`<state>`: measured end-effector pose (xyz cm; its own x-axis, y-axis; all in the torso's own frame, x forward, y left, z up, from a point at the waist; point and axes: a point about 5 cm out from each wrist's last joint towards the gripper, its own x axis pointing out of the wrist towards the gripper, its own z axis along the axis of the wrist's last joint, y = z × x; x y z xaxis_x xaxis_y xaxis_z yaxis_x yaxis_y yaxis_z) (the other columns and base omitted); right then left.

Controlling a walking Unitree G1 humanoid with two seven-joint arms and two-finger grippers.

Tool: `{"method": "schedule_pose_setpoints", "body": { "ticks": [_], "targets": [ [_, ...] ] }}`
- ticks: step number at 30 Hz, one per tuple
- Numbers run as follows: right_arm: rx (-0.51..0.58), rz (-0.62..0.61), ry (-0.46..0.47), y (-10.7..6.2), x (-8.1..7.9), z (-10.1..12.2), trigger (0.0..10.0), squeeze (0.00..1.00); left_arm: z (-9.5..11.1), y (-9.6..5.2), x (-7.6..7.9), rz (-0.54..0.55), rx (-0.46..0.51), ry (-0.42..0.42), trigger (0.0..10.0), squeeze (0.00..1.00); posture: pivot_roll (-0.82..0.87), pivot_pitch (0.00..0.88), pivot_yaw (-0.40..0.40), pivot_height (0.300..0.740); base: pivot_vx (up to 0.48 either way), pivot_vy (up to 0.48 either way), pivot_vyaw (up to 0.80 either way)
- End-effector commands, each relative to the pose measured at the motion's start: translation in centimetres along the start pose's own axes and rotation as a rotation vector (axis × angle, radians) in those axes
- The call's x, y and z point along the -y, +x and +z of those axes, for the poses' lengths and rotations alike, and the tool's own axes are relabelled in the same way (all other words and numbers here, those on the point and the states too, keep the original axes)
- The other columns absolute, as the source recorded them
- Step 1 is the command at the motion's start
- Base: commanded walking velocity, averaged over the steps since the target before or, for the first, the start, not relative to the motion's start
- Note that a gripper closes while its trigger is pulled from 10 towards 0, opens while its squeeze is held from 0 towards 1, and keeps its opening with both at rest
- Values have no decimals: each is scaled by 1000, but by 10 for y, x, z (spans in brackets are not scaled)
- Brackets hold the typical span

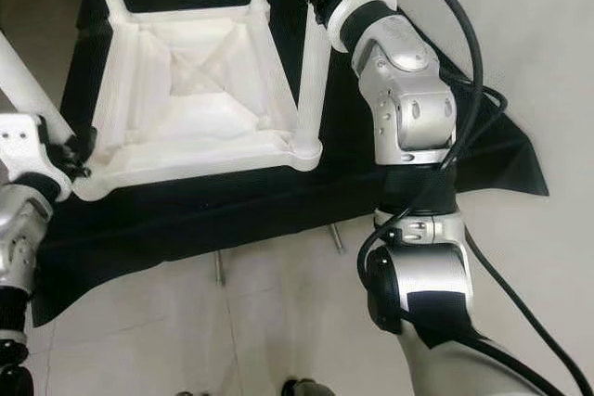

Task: Building children table

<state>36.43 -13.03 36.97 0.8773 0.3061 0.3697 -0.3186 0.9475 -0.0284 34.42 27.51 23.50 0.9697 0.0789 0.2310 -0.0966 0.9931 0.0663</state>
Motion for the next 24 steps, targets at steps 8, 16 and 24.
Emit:
{"method": "schedule_pose_setpoints", "body": {
  "ticks": [8,16,24],
  "targets": [
    [-549,-156,293,-15,-31,-140,510,0,239,18,-12,-87,608,294,0,0,82,206,21,740,0,0,0],
    [-898,-54,549,-35,-125,-192,1843,0,322,14,30,-226,723,426,4314,0,134,185,26,740,0,0,0],
    [-1091,97,698,-60,-199,-200,3882,0,332,22,66,-363,686,459,10000,0,151,177,23,740,0,0,0]
  ]
}}
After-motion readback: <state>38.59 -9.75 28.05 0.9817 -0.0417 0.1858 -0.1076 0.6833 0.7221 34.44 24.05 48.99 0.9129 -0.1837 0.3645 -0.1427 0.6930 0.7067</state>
